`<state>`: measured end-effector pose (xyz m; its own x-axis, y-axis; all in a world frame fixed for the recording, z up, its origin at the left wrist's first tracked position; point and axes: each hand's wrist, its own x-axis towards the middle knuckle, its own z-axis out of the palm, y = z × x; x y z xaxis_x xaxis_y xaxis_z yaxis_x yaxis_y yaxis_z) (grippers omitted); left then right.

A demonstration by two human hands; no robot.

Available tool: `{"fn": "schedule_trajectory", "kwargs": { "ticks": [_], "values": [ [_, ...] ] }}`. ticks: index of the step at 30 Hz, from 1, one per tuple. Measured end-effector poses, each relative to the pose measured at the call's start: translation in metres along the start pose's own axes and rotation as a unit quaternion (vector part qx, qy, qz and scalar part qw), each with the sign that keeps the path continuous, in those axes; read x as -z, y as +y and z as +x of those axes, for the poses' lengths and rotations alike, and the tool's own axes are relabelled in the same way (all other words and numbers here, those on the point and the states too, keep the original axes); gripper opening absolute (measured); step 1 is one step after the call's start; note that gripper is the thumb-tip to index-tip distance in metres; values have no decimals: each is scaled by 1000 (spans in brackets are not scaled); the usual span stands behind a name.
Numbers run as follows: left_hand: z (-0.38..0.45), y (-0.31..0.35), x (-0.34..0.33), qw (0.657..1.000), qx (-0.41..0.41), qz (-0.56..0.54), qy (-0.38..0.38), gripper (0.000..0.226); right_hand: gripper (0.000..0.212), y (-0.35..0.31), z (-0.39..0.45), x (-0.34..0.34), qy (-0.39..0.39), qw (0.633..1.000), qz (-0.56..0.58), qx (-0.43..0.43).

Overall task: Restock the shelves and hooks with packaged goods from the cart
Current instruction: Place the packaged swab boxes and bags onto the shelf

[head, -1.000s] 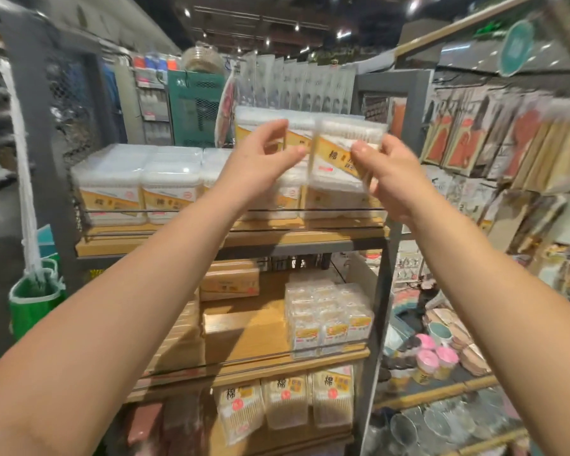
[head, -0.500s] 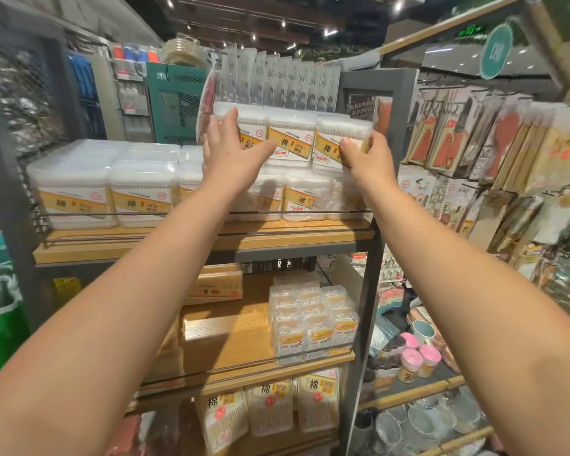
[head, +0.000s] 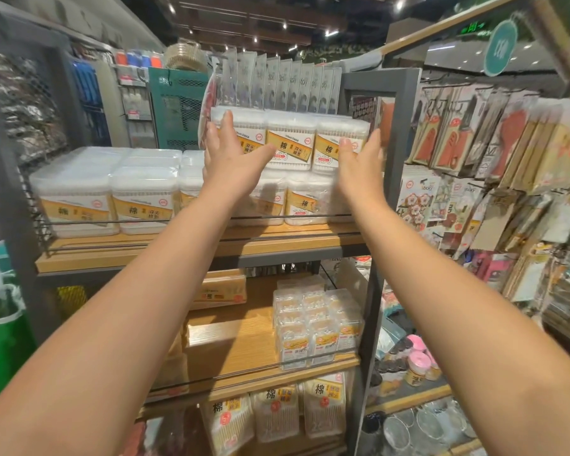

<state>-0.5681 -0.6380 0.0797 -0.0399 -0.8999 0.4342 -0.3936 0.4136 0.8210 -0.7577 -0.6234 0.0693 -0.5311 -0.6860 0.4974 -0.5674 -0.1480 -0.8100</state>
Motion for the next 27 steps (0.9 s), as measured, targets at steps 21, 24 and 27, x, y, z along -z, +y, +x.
{"fn": "schedule_trajectory", "kwargs": {
  "ticks": [21, 24, 27],
  "values": [
    [-141, 11, -105, 962, -137, -105, -211, 68, 60, 89, -153, 136, -55, 987, -88, -126],
    [-202, 11, -154, 937, -119, -124, -304, 70, 61, 126, -216, 194, -11, 966, -108, -235],
    [-275, 12, -197, 891, -86, -142, -423, 72, 64, 155, -284, 252, 10, 936, -150, -318]
  ]
}}
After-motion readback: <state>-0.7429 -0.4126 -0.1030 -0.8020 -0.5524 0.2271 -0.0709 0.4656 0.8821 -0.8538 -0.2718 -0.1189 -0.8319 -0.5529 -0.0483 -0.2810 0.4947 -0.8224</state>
